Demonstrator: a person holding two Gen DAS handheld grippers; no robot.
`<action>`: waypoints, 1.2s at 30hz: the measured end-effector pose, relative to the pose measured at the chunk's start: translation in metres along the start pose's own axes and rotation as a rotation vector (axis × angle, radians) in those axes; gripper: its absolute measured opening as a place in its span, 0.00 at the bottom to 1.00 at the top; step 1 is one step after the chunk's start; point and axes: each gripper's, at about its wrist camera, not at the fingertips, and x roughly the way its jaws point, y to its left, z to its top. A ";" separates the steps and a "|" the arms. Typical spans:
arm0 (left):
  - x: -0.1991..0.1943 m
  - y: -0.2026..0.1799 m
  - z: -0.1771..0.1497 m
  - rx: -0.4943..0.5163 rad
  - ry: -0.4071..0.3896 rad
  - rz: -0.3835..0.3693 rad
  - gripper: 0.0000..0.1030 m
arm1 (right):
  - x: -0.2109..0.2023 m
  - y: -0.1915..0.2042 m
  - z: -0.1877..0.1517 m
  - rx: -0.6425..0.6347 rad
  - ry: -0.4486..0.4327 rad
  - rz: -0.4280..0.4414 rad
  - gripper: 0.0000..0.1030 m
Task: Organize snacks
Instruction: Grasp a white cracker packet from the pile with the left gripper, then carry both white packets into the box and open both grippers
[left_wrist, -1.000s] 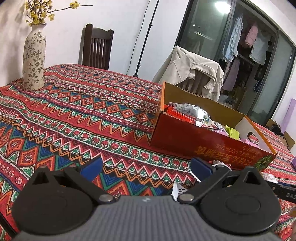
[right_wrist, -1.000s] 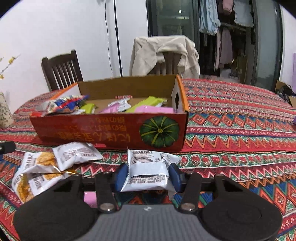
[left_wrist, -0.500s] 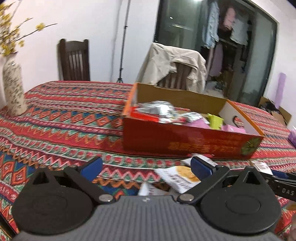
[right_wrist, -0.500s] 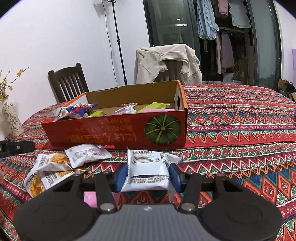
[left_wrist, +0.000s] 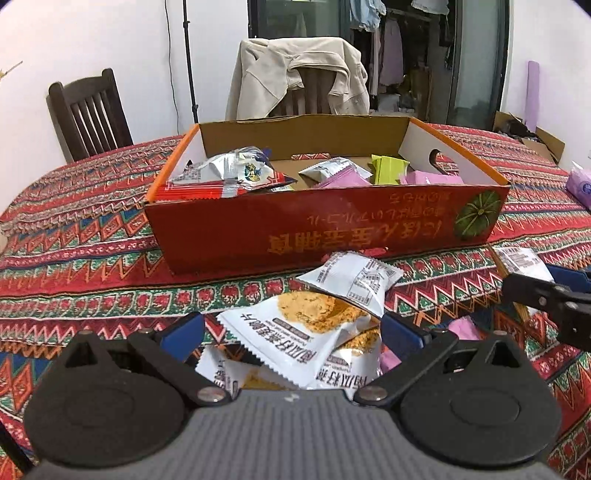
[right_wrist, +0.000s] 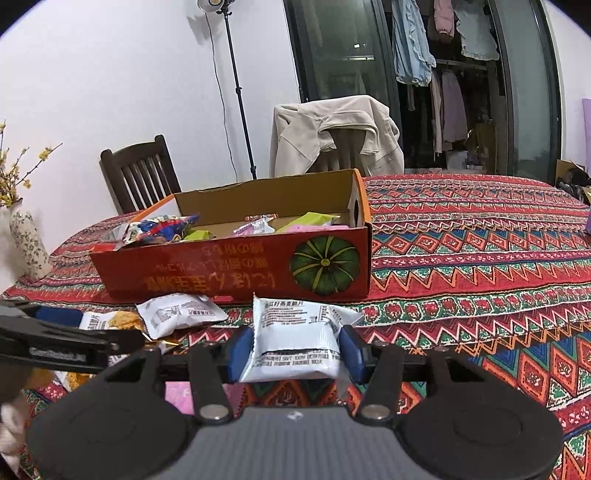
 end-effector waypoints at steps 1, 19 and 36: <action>0.002 0.002 0.001 -0.007 -0.003 -0.007 1.00 | -0.001 0.000 0.000 -0.002 -0.002 0.000 0.51; -0.013 0.009 -0.007 -0.018 -0.116 -0.123 0.27 | 0.001 0.000 -0.001 -0.005 -0.003 -0.013 0.53; -0.012 0.029 -0.008 -0.142 -0.096 -0.121 0.74 | 0.004 -0.001 -0.002 -0.008 0.002 -0.027 0.57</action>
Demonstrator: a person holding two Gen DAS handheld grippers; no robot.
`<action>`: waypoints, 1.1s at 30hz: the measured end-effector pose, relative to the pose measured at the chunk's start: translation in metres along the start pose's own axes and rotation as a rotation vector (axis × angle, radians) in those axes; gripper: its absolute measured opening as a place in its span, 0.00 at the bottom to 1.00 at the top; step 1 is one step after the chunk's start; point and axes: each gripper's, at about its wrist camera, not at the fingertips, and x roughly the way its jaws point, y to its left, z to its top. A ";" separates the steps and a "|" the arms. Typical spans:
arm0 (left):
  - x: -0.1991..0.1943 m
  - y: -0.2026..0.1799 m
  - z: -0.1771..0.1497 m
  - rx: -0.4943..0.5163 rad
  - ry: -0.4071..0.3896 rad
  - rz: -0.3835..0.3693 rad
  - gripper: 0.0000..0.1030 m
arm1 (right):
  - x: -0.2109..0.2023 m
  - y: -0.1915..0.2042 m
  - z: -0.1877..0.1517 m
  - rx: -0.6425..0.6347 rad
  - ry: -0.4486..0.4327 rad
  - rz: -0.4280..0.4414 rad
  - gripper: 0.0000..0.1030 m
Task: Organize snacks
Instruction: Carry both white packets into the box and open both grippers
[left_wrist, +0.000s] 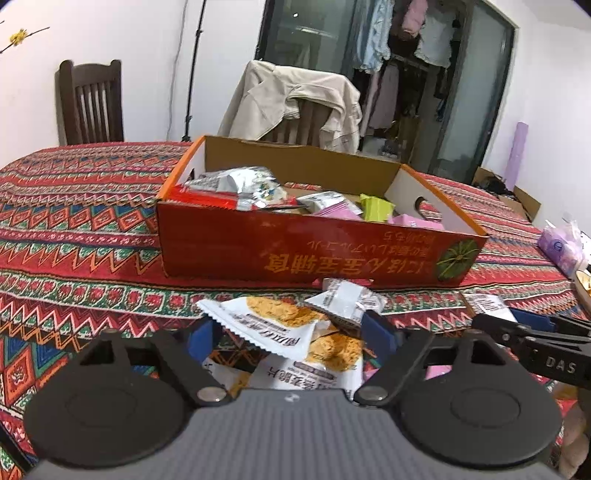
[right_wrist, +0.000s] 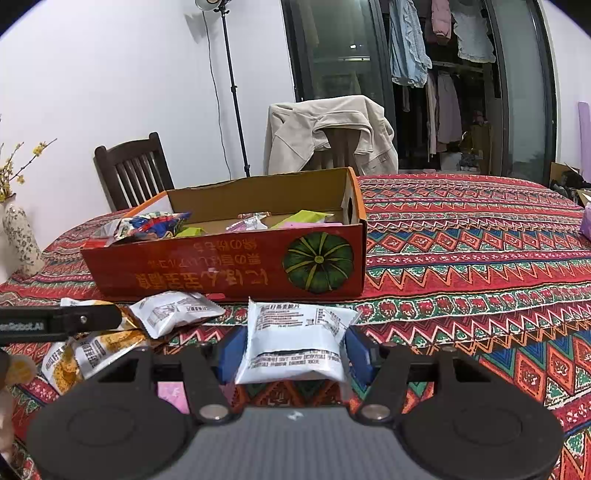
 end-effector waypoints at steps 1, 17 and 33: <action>0.002 0.002 0.000 -0.009 0.010 -0.001 0.74 | 0.000 0.000 0.000 -0.001 -0.001 0.000 0.57; -0.001 0.015 0.003 -0.080 0.003 -0.041 0.45 | -0.001 0.003 -0.001 -0.014 -0.017 0.001 0.57; -0.057 0.008 0.011 -0.012 -0.113 0.003 0.38 | -0.024 0.024 0.022 -0.113 -0.074 0.011 0.57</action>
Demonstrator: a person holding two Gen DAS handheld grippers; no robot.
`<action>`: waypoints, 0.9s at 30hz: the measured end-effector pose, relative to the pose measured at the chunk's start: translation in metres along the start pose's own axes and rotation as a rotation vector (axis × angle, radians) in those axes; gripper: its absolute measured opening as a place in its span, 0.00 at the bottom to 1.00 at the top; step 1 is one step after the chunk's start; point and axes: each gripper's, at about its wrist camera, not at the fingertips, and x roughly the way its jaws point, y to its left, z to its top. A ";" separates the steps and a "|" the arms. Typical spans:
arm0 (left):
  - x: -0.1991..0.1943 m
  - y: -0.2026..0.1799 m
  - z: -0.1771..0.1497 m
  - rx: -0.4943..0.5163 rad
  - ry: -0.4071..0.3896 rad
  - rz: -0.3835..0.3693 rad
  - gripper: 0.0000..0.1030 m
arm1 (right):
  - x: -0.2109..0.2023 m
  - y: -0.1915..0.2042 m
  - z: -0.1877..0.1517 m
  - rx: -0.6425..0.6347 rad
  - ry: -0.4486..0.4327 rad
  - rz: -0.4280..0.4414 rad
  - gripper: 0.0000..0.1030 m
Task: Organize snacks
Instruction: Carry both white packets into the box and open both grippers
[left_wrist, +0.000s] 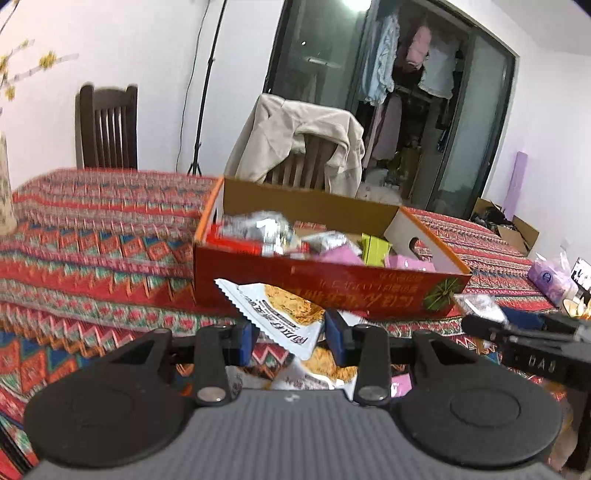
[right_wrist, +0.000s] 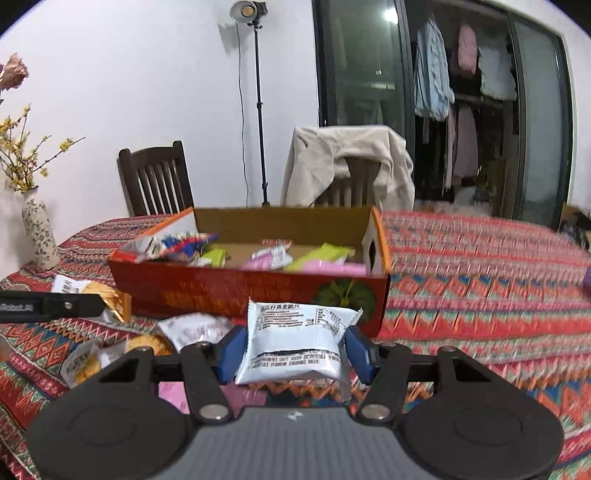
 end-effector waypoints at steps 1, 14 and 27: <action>-0.002 -0.001 0.004 0.011 -0.006 0.003 0.38 | -0.001 0.000 0.004 -0.007 -0.006 -0.005 0.57; 0.018 -0.027 0.071 0.037 -0.087 0.007 0.38 | 0.016 0.003 0.075 0.028 -0.095 -0.032 0.57; 0.092 -0.026 0.087 0.022 -0.182 0.118 0.38 | 0.098 -0.008 0.087 0.104 -0.083 -0.100 0.57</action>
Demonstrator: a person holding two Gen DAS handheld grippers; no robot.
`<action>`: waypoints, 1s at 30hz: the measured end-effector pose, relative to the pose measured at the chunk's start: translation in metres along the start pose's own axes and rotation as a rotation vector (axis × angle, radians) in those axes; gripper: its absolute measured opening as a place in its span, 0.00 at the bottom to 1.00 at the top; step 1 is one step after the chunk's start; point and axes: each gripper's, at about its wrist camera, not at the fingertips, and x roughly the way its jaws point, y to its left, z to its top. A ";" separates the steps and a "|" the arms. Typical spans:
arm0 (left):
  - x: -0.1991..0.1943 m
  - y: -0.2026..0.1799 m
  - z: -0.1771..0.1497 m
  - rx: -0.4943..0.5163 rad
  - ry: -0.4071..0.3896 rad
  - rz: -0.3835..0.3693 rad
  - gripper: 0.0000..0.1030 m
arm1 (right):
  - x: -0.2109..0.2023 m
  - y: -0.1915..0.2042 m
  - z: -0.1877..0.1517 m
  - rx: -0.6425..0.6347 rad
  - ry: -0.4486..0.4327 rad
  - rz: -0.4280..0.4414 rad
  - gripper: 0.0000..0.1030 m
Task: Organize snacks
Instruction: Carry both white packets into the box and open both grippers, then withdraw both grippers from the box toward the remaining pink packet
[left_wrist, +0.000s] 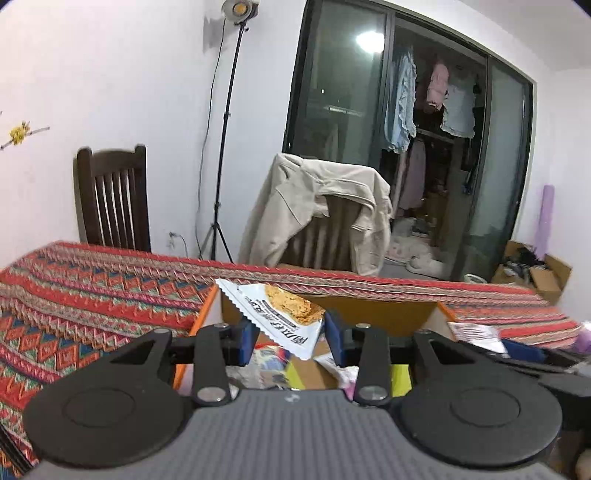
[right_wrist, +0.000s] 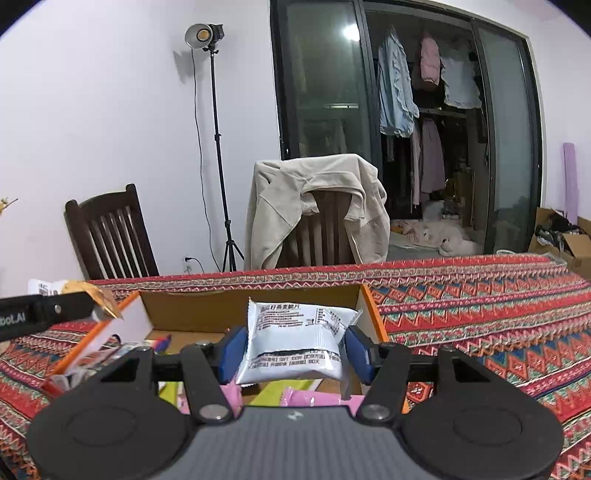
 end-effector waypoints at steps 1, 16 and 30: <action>0.005 0.000 -0.005 0.014 -0.006 0.011 0.38 | 0.004 -0.002 -0.003 0.003 0.000 0.002 0.57; 0.014 0.018 -0.029 -0.037 -0.003 0.083 1.00 | 0.020 -0.002 -0.026 -0.016 0.043 0.037 1.00; 0.003 0.017 -0.015 -0.065 0.004 0.056 1.00 | 0.005 -0.006 -0.015 0.022 0.039 0.045 1.00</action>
